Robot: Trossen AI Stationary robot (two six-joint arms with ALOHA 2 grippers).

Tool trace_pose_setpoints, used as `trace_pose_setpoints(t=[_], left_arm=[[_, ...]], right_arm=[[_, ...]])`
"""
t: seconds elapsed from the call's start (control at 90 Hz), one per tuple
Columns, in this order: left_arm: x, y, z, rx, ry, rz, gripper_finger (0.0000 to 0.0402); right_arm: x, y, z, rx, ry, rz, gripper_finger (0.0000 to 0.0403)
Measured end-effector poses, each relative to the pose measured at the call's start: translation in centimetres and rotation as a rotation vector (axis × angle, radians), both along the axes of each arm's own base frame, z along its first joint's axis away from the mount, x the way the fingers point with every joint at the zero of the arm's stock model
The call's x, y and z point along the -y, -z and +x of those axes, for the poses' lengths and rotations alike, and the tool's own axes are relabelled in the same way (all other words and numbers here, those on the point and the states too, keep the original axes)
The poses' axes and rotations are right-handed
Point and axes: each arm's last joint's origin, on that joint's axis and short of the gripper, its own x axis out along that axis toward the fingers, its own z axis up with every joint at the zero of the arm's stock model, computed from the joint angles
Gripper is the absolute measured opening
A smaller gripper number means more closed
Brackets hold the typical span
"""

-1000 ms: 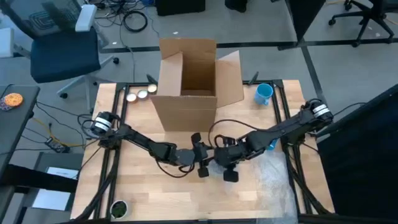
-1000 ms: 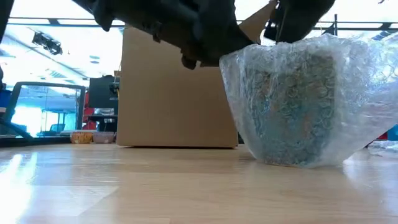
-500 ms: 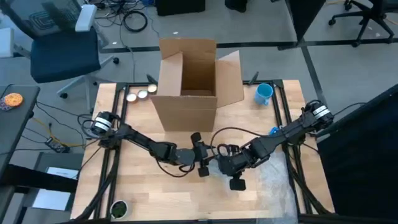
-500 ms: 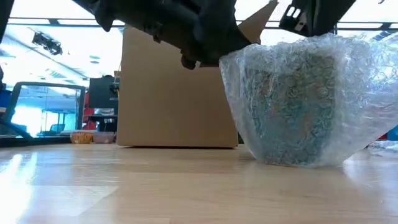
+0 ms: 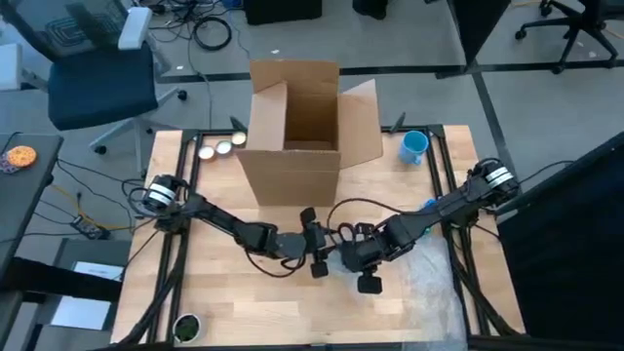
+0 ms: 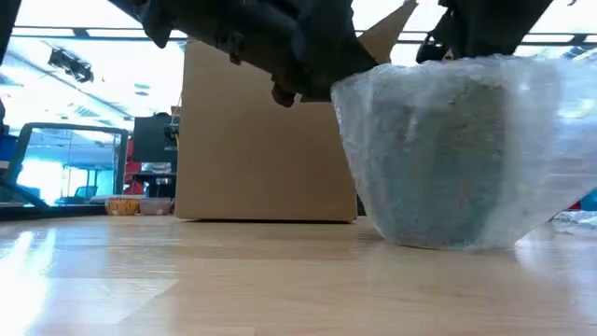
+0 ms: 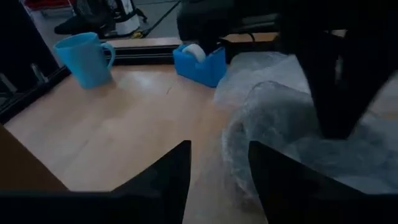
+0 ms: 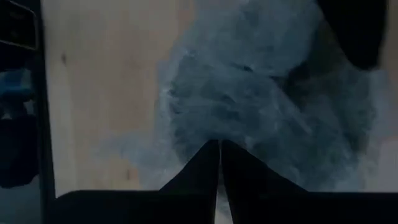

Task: Wrap mug
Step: Wrap the brown cup with bubble wrap

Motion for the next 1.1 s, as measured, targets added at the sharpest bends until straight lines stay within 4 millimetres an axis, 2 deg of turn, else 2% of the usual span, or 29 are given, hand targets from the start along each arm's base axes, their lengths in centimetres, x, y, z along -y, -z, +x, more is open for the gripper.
trace_pose_setpoints(t=[0.2,0.4,0.567,0.7,1.1], left_arm=[[0.0,0.2,0.0,-0.014,-0.001,0.000,0.0147],[0.0,0.2,0.0,-0.013,-0.001,0.000,0.0147],[0.0,0.2,0.0,-0.012,-0.001,-0.001,0.0147],[0.0,0.4,0.1,-0.005,-0.007,-0.019,0.0147],[0.5,2.3,1.2,0.072,0.018,-0.090,0.0147]], right_arm=[[-0.4,-2.5,-0.1,0.060,-0.010,-0.011,0.0000],[-0.8,-2.6,-0.1,0.049,-0.043,0.033,0.0000],[-0.7,-1.2,-0.4,0.009,-0.040,0.034,0.0000],[0.2,0.3,-0.6,-0.029,-0.008,0.012,0.0000],[1.8,3.0,0.5,0.055,0.006,0.085,0.0000]])
